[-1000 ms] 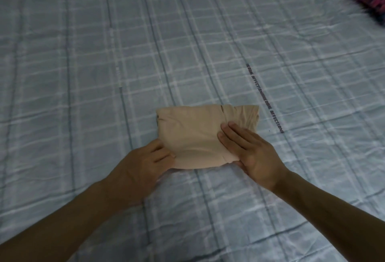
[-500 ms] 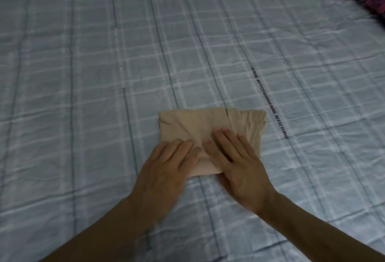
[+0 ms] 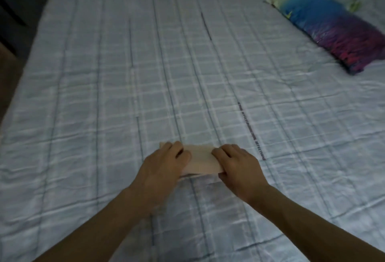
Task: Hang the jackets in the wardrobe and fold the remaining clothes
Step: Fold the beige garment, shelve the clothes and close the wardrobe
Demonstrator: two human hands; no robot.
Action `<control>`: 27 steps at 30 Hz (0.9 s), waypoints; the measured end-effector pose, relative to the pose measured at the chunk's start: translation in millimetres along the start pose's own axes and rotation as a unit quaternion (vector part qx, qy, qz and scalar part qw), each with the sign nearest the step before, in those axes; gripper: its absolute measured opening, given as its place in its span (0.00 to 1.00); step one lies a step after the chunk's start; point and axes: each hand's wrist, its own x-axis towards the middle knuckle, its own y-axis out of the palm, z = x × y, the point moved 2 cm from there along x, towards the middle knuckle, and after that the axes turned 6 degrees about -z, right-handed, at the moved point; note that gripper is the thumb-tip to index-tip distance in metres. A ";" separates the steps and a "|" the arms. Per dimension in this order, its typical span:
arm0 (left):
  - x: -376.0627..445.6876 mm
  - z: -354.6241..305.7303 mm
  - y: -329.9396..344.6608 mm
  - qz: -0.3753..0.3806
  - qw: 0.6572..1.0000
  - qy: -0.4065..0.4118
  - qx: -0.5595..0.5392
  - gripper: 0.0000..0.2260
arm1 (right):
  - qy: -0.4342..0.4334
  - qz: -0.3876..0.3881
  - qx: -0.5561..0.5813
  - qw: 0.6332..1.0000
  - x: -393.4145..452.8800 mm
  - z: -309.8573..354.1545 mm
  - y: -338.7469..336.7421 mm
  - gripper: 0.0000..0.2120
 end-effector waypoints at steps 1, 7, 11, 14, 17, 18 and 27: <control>-1.3 -4.0 -20.5 -0.005 1.000 -0.003 0.012 0.18 | -0.004 0.001 -0.006 1.000 2.1 5.7 -18.6 0.27; -11.0 -53.4 -155.6 -0.067 0.992 0.038 0.102 0.17 | -0.011 -0.051 -0.007 0.999 1.1 44.8 -134.2 0.23; -39.4 -99.9 -240.3 -0.094 0.981 0.033 0.166 0.19 | -0.017 -0.105 0.028 0.994 -17.9 74.7 -208.5 0.20; -77.7 -133.1 -291.1 -0.108 0.974 0.000 0.197 0.21 | -0.081 -0.166 0.037 0.982 -35.0 94.1 -263.9 0.18; -119.9 -166.9 -337.4 -0.140 0.962 -0.039 0.229 0.20 | -0.160 -0.213 0.049 0.963 -50.6 116.9 -315.9 0.14; -133.9 -178.7 -351.9 -0.150 0.958 -0.052 0.240 0.20 | -0.185 -0.224 0.055 0.955 -55.5 126.0 -332.2 0.13; -252.0 -273.3 -466.9 -0.200 0.910 -0.163 0.324 0.15 | -0.339 -0.291 0.082 0.891 -94.6 225.9 -440.3 0.11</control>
